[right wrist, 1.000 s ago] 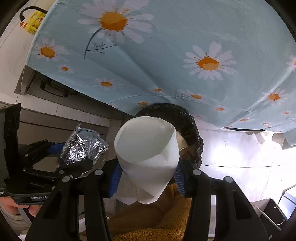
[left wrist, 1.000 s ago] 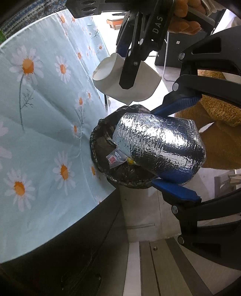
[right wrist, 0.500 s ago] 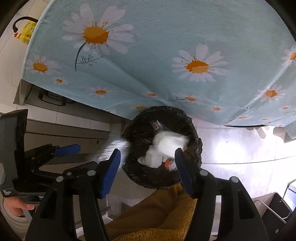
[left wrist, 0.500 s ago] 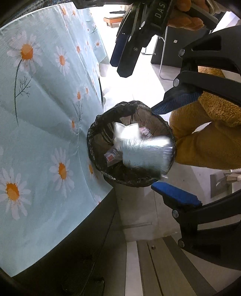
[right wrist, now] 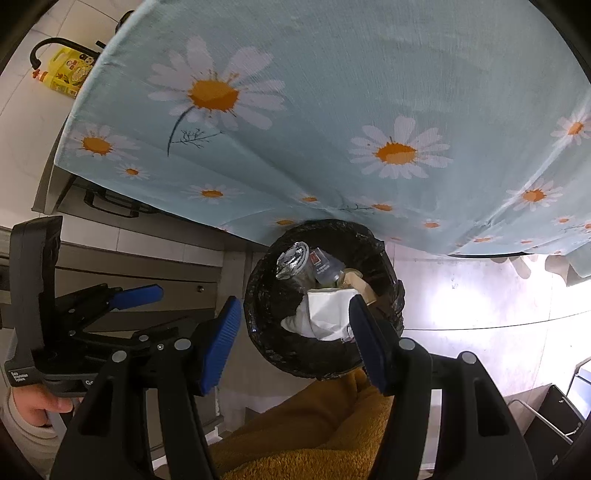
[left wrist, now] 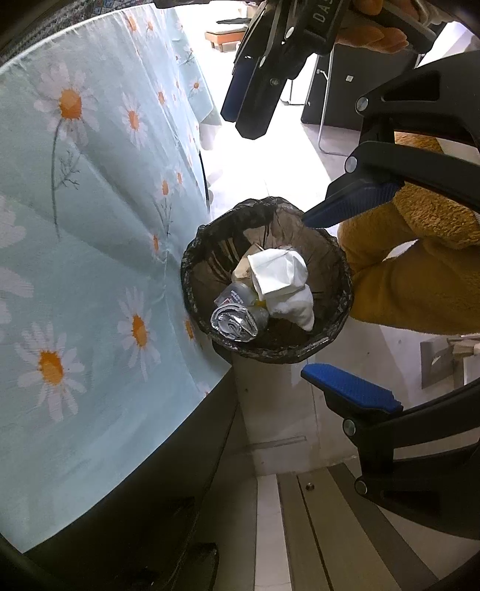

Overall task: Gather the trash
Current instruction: 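Raise both open grippers from the bin toward the table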

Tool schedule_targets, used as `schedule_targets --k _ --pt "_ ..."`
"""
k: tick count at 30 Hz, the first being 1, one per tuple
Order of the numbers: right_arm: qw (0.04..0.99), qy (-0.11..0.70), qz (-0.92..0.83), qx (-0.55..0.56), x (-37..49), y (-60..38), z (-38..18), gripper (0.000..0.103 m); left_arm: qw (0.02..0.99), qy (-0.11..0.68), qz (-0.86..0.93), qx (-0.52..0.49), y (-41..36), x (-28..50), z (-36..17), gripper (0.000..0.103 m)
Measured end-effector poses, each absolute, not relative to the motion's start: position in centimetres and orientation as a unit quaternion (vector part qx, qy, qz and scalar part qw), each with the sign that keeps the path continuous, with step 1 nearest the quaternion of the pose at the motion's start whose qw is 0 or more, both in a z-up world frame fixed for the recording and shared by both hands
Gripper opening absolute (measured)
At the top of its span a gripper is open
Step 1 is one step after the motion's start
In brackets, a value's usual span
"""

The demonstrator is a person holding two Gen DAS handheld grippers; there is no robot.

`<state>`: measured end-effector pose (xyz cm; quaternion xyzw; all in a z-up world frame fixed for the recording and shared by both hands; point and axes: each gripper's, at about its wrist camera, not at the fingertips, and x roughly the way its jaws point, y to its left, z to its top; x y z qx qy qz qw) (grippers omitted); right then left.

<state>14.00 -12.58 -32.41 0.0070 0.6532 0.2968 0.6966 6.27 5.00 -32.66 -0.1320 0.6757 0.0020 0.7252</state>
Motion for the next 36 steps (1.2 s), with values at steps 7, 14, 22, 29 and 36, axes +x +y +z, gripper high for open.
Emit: schedule_targets --k 7,14,22,29,36 --pt "0.706 0.645 0.291 0.010 13.9 -13.0 -31.0 0.061 0.738 0.663 0.004 -0.126 5.5 6.4 -30.6 0.074" --pt "0.720 0.629 0.293 0.011 13.3 -13.4 -28.1 0.061 0.764 0.634 0.005 -0.119 6.0 6.3 -27.1 0.074" --pt "0.735 0.606 0.305 0.002 12.6 -13.2 -24.8 0.061 0.791 0.598 0.006 -0.129 7.1 5.7 -23.6 0.074" --pt "0.754 0.578 0.312 0.003 12.4 -13.0 -21.2 0.064 0.812 0.568 -0.004 -0.134 7.2 5.3 -20.6 0.074" --pt "0.774 0.544 0.323 0.001 13.6 -12.9 -17.7 0.064 0.836 0.533 -0.002 -0.133 7.8 6.1 -17.1 0.074"
